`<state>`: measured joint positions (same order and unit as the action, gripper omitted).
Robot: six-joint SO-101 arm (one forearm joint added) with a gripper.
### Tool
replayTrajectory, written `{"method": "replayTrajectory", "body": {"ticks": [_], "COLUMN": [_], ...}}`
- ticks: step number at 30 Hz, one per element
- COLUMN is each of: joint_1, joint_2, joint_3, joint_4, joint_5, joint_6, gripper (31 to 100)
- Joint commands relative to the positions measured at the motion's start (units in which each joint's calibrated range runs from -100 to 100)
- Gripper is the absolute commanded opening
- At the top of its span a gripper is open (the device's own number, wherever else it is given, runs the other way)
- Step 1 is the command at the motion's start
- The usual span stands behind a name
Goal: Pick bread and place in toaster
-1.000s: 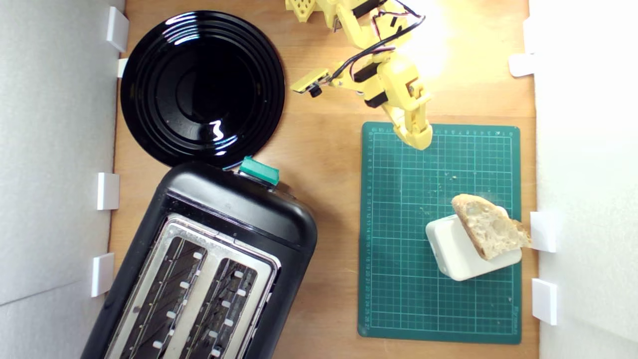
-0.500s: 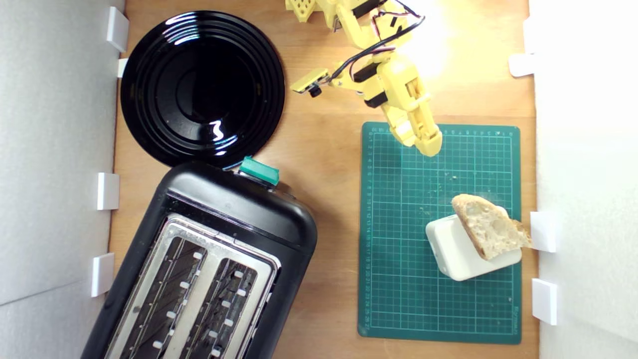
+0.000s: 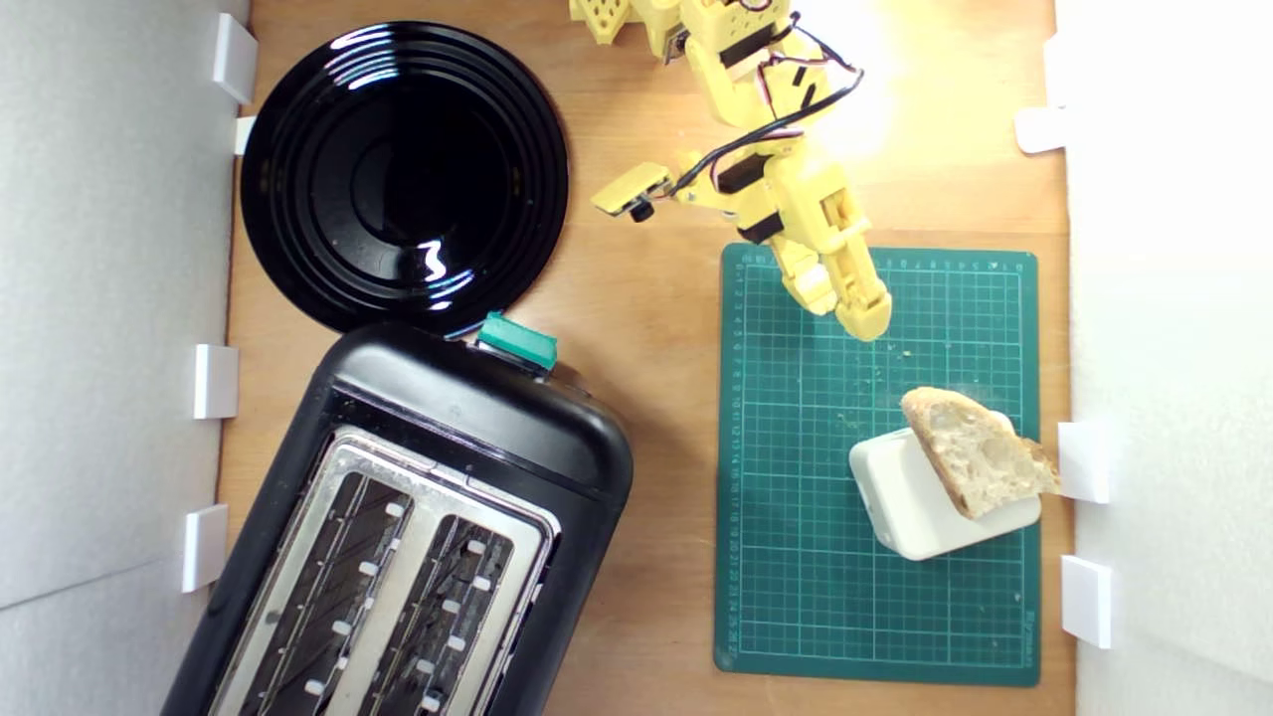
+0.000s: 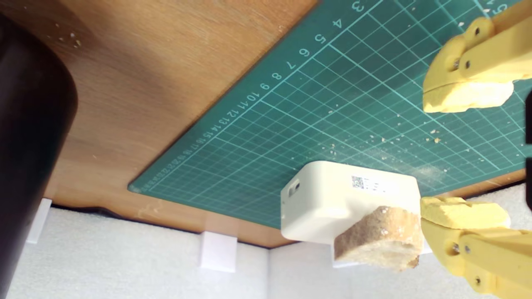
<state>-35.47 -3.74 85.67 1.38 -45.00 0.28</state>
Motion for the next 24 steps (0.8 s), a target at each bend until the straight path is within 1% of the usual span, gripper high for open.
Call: {"method": "replayTrajectory", "body": {"ticks": [1, 4, 13, 18, 24], "joint_1": [0.26, 0.17, 0.09, 0.01, 0.26], "joint_2": [0.49, 1.41, 5.57, 9.81, 13.55], "joint_3": [-2.64, -2.46, -2.55, -2.64, -6.09], "joint_4": [0.53, 0.53, 0.53, 0.53, 0.53], "joint_5": [-2.78, -6.88, -16.01, -21.98, -23.00], "joint_6": [0.16, 0.21, 0.26, 0.26, 0.21], "gripper": [89.4, 90.9, 91.0, 91.0, 90.6]}}
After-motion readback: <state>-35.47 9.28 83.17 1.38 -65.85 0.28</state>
